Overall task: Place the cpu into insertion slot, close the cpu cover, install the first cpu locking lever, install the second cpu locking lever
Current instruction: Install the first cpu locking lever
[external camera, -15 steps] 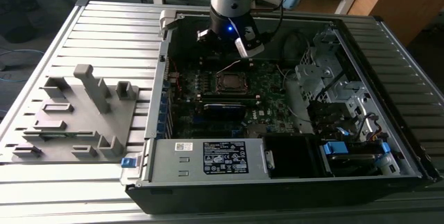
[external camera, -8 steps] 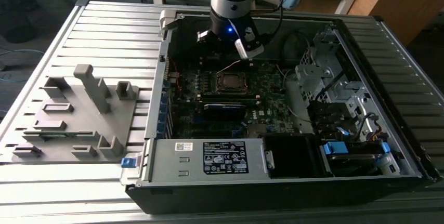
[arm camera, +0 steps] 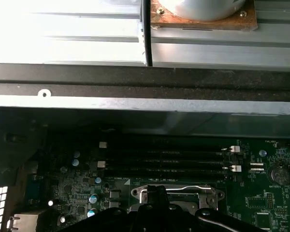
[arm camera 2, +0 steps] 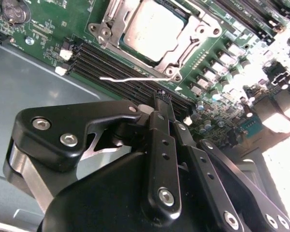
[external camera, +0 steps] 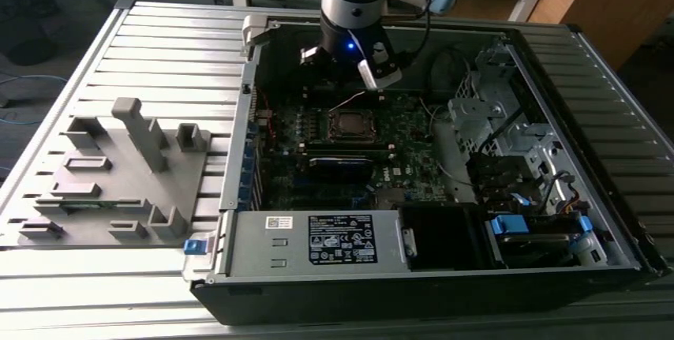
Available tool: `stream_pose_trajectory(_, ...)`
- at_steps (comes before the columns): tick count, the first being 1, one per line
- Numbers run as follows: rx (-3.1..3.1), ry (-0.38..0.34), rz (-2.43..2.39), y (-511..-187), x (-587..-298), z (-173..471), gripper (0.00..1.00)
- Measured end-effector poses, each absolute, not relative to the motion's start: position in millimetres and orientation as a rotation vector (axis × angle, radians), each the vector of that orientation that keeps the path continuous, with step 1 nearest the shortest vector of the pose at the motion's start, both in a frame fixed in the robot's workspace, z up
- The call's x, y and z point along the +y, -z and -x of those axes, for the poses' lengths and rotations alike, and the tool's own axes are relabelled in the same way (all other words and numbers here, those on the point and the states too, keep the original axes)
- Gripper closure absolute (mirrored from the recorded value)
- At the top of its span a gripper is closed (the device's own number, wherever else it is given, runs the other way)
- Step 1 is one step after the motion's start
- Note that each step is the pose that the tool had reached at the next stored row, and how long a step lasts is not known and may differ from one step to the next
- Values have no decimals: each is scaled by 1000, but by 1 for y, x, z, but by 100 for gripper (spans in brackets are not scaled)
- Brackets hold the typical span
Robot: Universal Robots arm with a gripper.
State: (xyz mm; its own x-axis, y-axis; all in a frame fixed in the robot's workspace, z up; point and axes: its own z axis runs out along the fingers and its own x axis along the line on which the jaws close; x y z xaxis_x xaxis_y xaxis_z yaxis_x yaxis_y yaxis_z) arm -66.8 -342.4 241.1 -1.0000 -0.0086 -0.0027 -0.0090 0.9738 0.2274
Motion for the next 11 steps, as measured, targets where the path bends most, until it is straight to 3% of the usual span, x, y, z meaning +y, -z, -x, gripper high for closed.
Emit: stream_pose_trajectory(11, 3119, -360, 14, -240, -342, 65, 90)
